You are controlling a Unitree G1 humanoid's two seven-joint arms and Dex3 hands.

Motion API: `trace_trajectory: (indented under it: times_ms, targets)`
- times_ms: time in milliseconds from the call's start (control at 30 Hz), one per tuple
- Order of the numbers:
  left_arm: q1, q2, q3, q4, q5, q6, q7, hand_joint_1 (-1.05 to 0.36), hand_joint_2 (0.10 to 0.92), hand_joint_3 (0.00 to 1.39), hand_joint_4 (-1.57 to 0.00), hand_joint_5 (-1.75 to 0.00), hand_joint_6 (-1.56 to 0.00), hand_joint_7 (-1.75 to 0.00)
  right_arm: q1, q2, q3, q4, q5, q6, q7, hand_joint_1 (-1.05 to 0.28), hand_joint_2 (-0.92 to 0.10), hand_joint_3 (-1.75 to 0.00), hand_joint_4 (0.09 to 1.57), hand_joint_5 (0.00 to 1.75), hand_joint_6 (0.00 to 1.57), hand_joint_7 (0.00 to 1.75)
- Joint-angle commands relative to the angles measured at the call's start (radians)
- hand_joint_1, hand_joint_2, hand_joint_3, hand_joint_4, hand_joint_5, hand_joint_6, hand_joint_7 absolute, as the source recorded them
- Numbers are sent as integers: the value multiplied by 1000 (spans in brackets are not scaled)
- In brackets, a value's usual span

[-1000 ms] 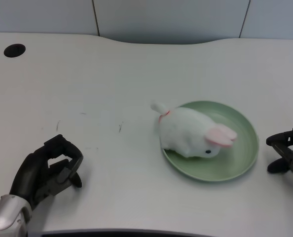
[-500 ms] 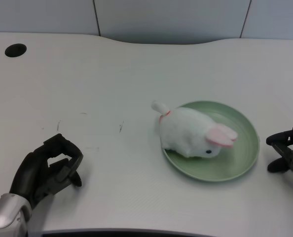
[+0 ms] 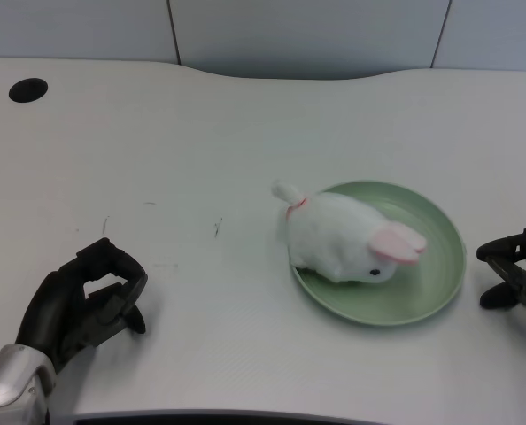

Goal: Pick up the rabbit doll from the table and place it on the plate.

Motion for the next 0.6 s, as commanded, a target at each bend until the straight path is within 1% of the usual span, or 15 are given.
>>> trace_trajectory:
  times_ms: [33,67,100,167,200,267,333,400,467,500,533,600]
  targets:
    - [2,7,4,2,0,-8,1,-479,921,483,-683,-1746,-388,-1746,-3,-23,-4,2,4,23,0,-791,-917,-61,982,921,915,791]
    - [2,7,4,2,-2,-6,-3,-480,921,485,-685,-1746,-390,-1746,-2,-25,-1,0,0,25,-3,-795,-918,-59,980,918,913,790]
    - [2,6,4,2,-3,-4,-5,-483,921,486,-697,-1746,-400,-1746,-1,-25,-1,-1,0,26,-3,-795,-919,-59,967,913,904,786]
    - [2,4,3,2,-2,-6,-3,-486,921,486,-707,-1746,-409,-1746,-1,-23,-8,2,11,25,6,-776,-915,-53,969,916,898,783]
    - [2,4,1,1,2,-5,2,-487,921,486,-702,-1746,-404,-1746,-2,-21,-12,6,15,21,8,-773,-914,-50,970,918,899,782]
    - [0,3,-2,3,10,-8,14,-489,921,488,-685,-1746,-387,-1746,-5,-22,-15,17,16,13,12,-774,-916,-45,973,922,903,781]
    - [-5,1,1,10,6,-11,7,-484,921,490,-684,-1746,-387,-1746,-10,-24,-15,26,13,11,11,-774,-919,-44,976,925,904,779]
    - [-11,1,3,18,5,-14,3,-482,921,492,-682,-1746,-384,-1746,-18,-24,-21,36,17,16,15,-771,-920,-42,980,929,910,780]
    - [-16,2,3,22,4,-12,0,-484,921,497,-674,-1746,-373,-1746,-24,-22,-26,46,21,12,19,-771,-921,-36,982,927,916,773]
    - [-21,3,3,26,4,-10,0,-484,921,498,-674,-1746,-373,-1746,-29,-24,-25,52,17,10,16,-774,-921,-37,984,928,918,773]
    - [-26,3,4,30,5,-11,3,-483,921,499,-674,-1746,-373,-1746,-32,-26,-22,56,9,5,10,-780,-921,-41,987,928,921,773]
    - [-34,1,8,37,2,-8,7,-482,921,498,-673,-1746,-372,-1746,-38,-29,-17,62,-1,0,2,-789,-921,-51,986,926,920,773]
